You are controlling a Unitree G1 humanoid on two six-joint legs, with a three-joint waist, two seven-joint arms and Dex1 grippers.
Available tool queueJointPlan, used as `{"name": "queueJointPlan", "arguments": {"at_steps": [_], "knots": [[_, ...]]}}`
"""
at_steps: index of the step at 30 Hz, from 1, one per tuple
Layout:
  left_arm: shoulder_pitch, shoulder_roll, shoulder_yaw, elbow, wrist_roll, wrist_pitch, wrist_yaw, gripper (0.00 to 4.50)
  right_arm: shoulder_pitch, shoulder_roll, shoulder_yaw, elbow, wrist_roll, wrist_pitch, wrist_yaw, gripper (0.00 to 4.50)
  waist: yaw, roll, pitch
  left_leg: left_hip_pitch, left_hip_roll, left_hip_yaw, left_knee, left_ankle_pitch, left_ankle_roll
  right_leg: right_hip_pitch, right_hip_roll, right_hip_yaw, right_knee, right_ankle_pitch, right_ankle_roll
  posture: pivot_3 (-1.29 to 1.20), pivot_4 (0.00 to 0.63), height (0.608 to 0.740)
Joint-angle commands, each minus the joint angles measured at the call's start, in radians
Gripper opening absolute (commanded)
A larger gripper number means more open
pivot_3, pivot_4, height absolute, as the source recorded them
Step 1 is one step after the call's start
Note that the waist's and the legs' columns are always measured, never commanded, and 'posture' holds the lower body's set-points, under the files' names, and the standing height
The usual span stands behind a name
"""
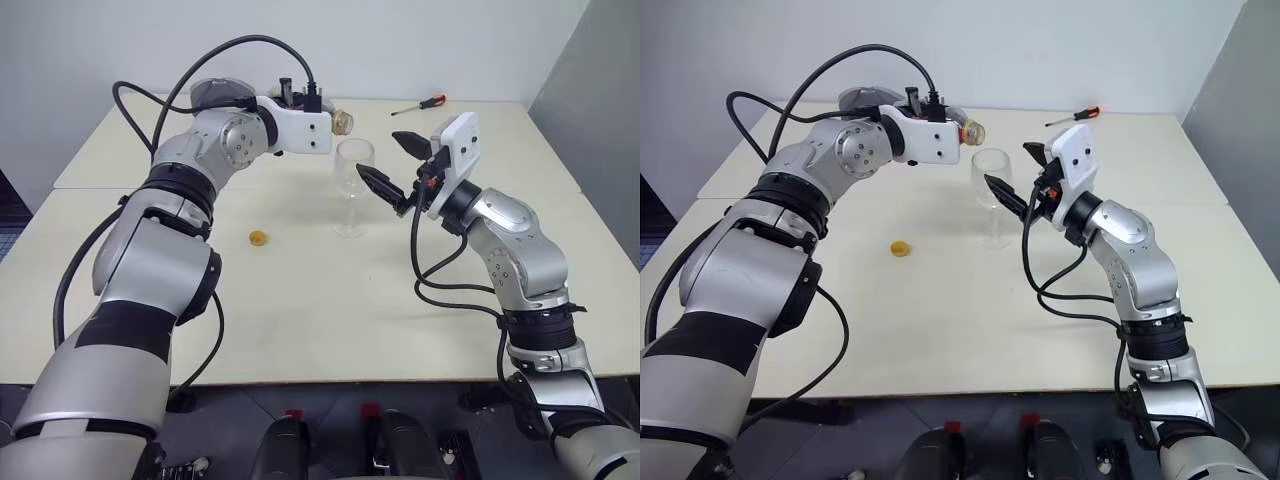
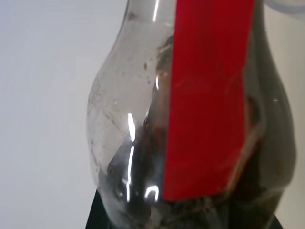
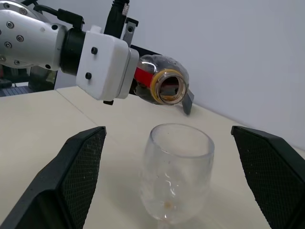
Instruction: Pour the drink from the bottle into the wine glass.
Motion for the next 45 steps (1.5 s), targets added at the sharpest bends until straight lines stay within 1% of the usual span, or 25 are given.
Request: {"name": "queueJointPlan", "arguments": {"at_steps": [1,18,45], "knots": [[-0.058,0.003,0.001,-0.008,0.003,-0.003,0.029,1.06,-0.001,0.002,-0.017,-0.048,0.010,0.006,-0.010,4.50,0.000,0.000,0.000,0.000,0.000,0.000,0.001,0.000,0.000,0.000,0.000,0.000,0.000,0.000,0.001,0.00,0.150,0.740],[-0.061,0.011,-0.003,-0.002,0.018,0.012,0.041,1.06,0.031,0.010,-0.014,-0.105,0.022,0.050,-0.021,4.50,0.000,0.000,0.000,0.000,0.000,0.000,0.001,0.000,0.001,0.000,0.000,0.001,0.000,0.000,0.000,0.00,0.150,0.740],[-0.078,0.021,-0.045,0.004,0.068,0.022,0.077,1.06,0.030,0.022,-0.016,-0.098,0.020,0.063,-0.017,4.50,0.000,0.000,0.000,0.000,0.000,0.000,0.001,0.000,0.001,0.000,0.000,0.001,0.000,0.000,0.000,0.00,0.150,0.740]]}}
